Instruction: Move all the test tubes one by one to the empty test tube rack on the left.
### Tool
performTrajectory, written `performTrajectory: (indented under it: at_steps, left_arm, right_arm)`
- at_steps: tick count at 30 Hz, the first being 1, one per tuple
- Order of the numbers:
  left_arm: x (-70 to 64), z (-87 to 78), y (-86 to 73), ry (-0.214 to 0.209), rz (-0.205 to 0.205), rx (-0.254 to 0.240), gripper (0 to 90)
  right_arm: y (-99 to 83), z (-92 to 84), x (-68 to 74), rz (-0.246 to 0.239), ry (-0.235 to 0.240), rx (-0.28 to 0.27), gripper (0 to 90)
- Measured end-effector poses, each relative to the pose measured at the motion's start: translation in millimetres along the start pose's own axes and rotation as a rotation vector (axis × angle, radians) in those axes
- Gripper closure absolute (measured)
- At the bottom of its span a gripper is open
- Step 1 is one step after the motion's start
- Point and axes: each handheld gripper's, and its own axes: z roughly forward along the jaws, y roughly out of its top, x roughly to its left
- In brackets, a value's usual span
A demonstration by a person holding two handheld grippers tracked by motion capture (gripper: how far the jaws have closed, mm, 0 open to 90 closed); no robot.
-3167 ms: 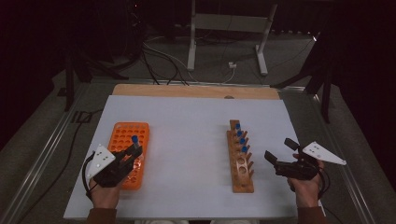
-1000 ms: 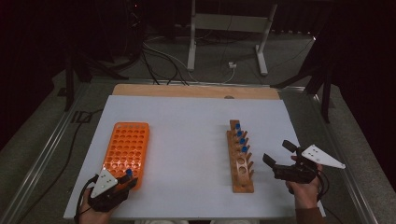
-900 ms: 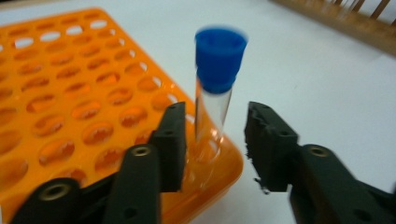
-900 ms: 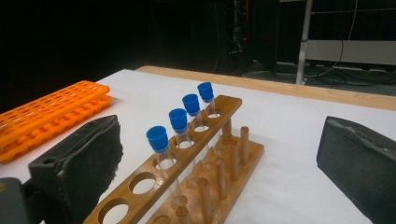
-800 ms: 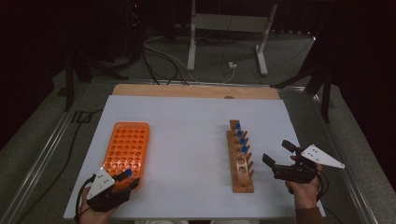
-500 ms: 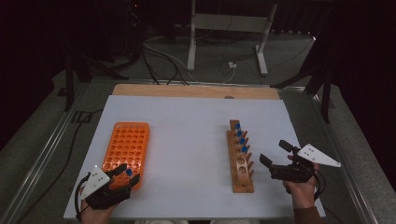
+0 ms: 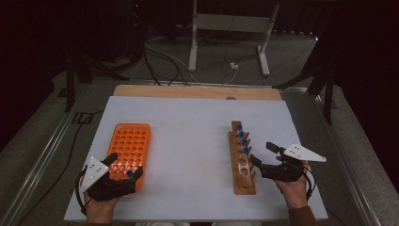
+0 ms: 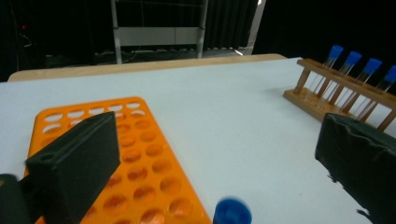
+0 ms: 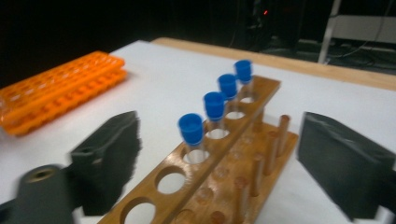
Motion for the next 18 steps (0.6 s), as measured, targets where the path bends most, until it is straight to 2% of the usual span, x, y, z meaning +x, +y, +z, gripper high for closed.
performTrajectory:
  at_steps: [2, 4, 5, 6, 7, 8, 9, 10, 12, 14, 17, 18]
  left_arm:
    - [-0.8, 2.3, 5.2, -0.007, -0.001, -0.007, 0.6]
    - [-2.4, 5.0, 10.0, -0.002, -0.002, -0.021, 0.6]
    - [-2.8, 6.4, 12.3, -0.007, -0.004, -0.028, 0.6]
    - [-3.5, 7.6, 14.5, -0.01, -0.01, -0.034, 0.6]
    - [-4.4, 9.0, 16.4, -0.012, -0.014, -0.041, 0.6]
    - [-5.5, 10.6, 18.1, -0.014, -0.017, -0.046, 0.6]
    - [-6.6, 12.3, 19.7, -0.016, -0.017, -0.05, 0.7]
    - [-7.8, 14.1, 21.0, -0.019, -0.021, -0.054, 0.7]
    - [-10.1, 17.8, 23.5, -0.028, -0.021, -0.052, 0.7]
    - [-12.8, 21.5, 25.5, -0.034, -0.02, -0.051, 0.7]
    - [-16.5, 25.9, 26.2, -0.044, -0.021, -0.043, 0.7]
    - [-17.8, 26.9, 25.8, -0.049, -0.022, -0.039, 0.6]
  right_arm:
    - [0.7, 5.7, 2.5, -0.007, 0.008, 0.018, 24.2]
    - [0.0, 16.0, 4.8, -0.007, 0.022, 0.051, 36.3]
    - [-0.6, 19.4, 5.7, -0.008, 0.024, 0.061, 40.1]
    - [-0.6, 19.4, 5.7, -0.008, 0.024, 0.061, 40.1]
    - [-2.0, 25.3, 7.1, -0.014, 0.037, 0.078, 49.1]
    - [-2.0, 25.3, 7.1, -0.014, 0.037, 0.078, 49.1]
    - [-3.1, 30.5, 8.4, -0.018, 0.047, 0.092, 53.6]
    - [-3.1, 30.5, 8.4, -0.018, 0.047, 0.092, 53.6]
    - [-3.7, 36.9, 9.3, -0.022, 0.039, 0.11, 60.2]
    - [-3.9, 38.4, 9.3, -0.022, 0.039, 0.114, 62.7]
    - [-4.3, 42.8, 10.6, -0.034, 0.025, 0.126, 70.0]
    - [-4.8, 44.6, 12.4, -0.052, 0.006, 0.134, 73.7]
